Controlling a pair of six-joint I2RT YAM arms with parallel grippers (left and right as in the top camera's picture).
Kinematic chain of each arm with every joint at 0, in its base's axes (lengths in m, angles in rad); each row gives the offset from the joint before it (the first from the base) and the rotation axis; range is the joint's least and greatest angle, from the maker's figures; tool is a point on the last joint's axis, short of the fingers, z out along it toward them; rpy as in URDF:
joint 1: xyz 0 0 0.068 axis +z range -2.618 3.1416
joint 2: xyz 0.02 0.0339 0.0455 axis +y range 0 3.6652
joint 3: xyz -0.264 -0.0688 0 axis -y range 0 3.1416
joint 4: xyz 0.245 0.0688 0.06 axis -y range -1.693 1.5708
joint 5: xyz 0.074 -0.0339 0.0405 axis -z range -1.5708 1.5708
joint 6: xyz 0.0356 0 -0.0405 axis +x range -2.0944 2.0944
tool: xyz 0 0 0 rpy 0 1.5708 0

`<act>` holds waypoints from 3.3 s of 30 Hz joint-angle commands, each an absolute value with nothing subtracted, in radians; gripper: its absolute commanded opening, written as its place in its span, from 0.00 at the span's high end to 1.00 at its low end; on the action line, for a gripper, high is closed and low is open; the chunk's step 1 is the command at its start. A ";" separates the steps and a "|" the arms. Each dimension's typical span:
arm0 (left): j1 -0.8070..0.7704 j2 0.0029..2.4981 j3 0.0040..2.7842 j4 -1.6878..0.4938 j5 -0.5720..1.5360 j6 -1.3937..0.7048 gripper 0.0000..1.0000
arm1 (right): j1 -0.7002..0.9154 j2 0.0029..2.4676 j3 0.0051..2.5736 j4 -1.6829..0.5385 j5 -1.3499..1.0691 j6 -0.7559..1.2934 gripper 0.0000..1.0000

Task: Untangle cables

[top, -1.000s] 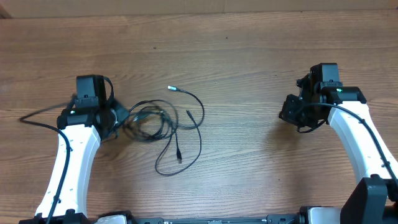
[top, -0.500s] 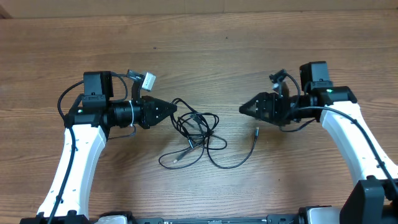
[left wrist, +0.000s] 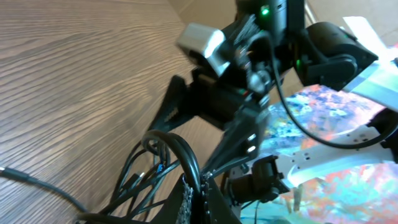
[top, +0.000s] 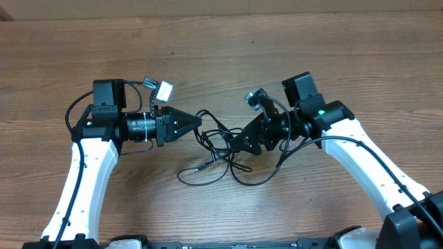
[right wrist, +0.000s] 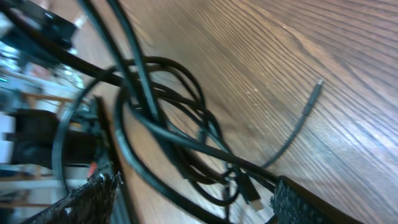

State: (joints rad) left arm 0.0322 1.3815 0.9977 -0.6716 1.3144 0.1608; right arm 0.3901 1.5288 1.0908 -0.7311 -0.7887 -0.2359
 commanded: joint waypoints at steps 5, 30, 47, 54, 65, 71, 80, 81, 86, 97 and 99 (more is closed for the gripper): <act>0.032 1.366 1.016 -0.667 1.455 0.179 0.96 | 0.405 1.499 1.106 -0.719 -0.682 -0.270 0.65; 0.075 1.323 1.206 -0.430 0.694 -0.518 0.96 | 0.058 1.112 1.108 -0.806 -0.599 0.005 0.96; -0.177 1.330 1.206 -0.600 0.439 -0.479 0.72 | 0.136 1.092 1.108 -0.915 -0.916 -0.295 0.60; -0.179 1.341 1.206 -0.664 0.470 -0.480 0.18 | 0.134 1.132 1.108 -0.960 0.128 0.372 0.18; -0.276 1.390 1.205 -0.759 0.641 -0.415 0.10 | 0.136 1.197 1.107 -1.125 -0.079 0.360 0.00; -0.545 1.393 1.200 -0.928 0.264 -0.432 0.12 | 0.133 1.197 1.107 -1.139 0.009 0.419 0.00; -0.904 1.393 1.034 -0.849 -0.056 -0.752 0.16 | 0.133 1.197 1.107 -1.169 0.051 0.419 0.00; -0.930 1.393 1.001 -0.812 -0.093 -0.776 0.14 | 0.133 1.197 1.107 -1.170 0.051 0.419 0.00; -0.989 1.393 0.866 -0.655 -0.268 -0.875 0.15 | 0.133 1.197 1.107 -1.169 0.046 0.420 0.00; -0.990 1.403 0.762 -0.421 -0.212 -0.851 0.36 | 0.134 1.197 1.107 -1.166 0.021 0.450 0.00; -0.990 1.411 0.762 -0.397 -0.208 -0.849 0.39 | 0.134 1.197 1.107 -1.166 0.020 0.450 0.00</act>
